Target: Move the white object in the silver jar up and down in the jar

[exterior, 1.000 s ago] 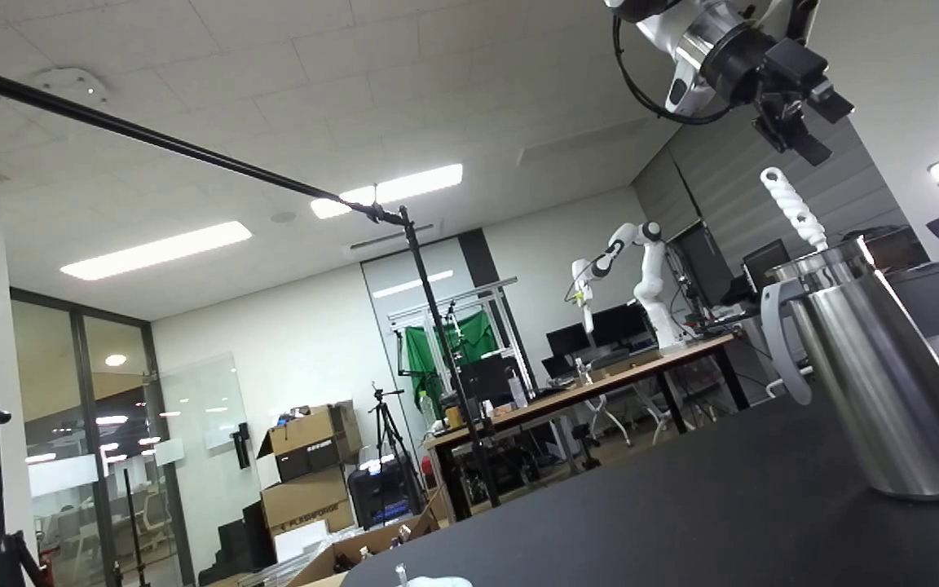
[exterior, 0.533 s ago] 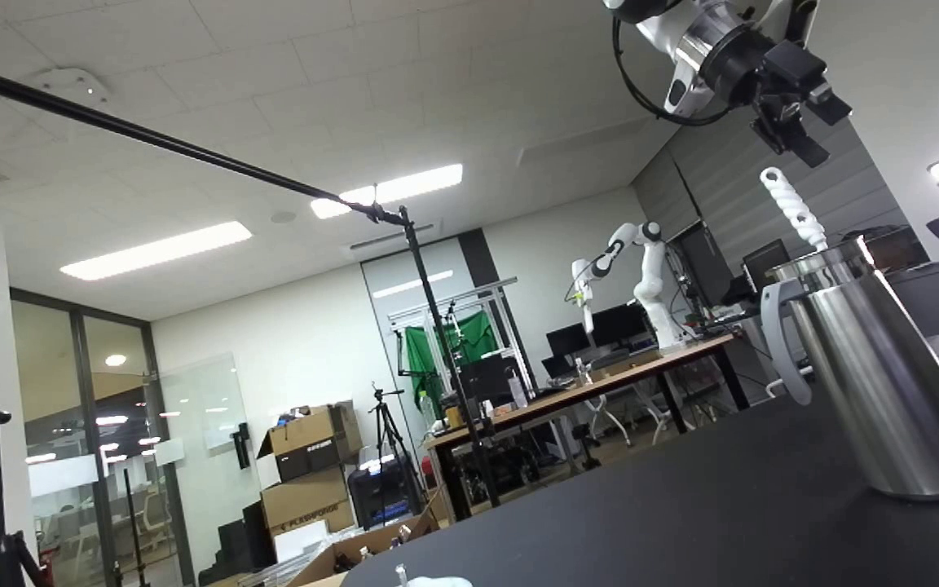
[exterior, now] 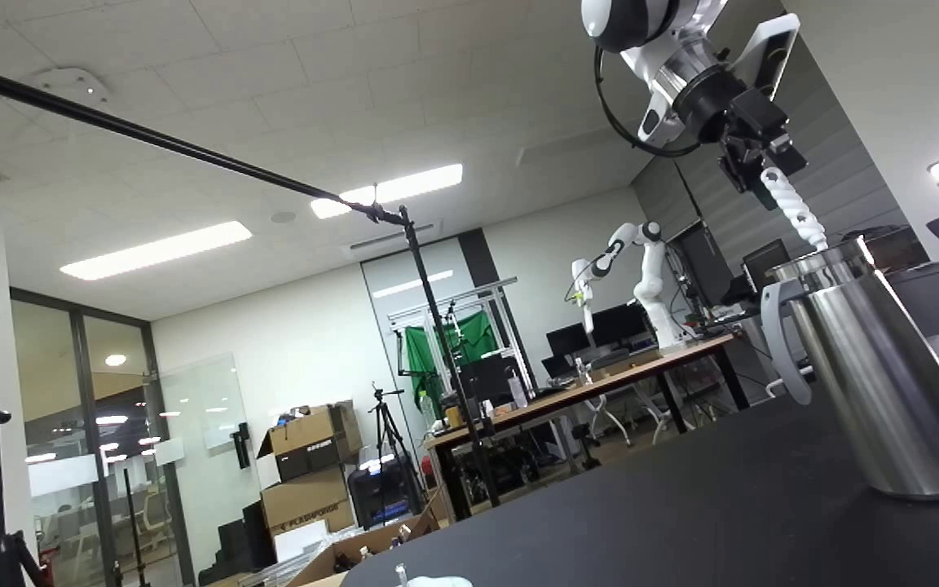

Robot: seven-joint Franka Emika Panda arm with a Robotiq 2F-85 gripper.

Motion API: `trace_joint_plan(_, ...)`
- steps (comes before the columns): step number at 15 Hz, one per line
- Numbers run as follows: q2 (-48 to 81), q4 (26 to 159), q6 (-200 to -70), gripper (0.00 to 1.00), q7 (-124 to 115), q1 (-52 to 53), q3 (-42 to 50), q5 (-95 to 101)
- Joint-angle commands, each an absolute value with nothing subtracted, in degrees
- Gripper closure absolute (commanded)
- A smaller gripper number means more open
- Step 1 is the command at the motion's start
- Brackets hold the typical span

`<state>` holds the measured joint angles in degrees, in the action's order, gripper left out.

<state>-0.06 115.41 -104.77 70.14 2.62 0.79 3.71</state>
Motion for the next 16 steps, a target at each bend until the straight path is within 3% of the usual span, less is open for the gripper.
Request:
trace_joint_plan(1, 0.8, 114.2, -104.0, 0.25, 70.4, 1.7, 0.3, 2.0)
trace_joint_plan(3, 0.4, 114.5, -103.2, 0.33, 70.0, 1.3, 0.4, 1.9)
trace_joint_plan(10, 0.3, 115.2, -102.7, 0.83, 70.4, 0.3, 0.4, 1.6)
trace_joint_plan(13, 0.9, 115.8, -103.4, 0.99, 70.7, 0.5, 0.1, 1.6)
trace_joint_plan(15, 1.1, 116.0, -103.2, 0.97, 70.2, 0.7, -0.2, 2.4)
trace_joint_plan(16, 1.0, 116.0, -103.1, 0.71, 70.1, 0.7, -0.3, 2.9)
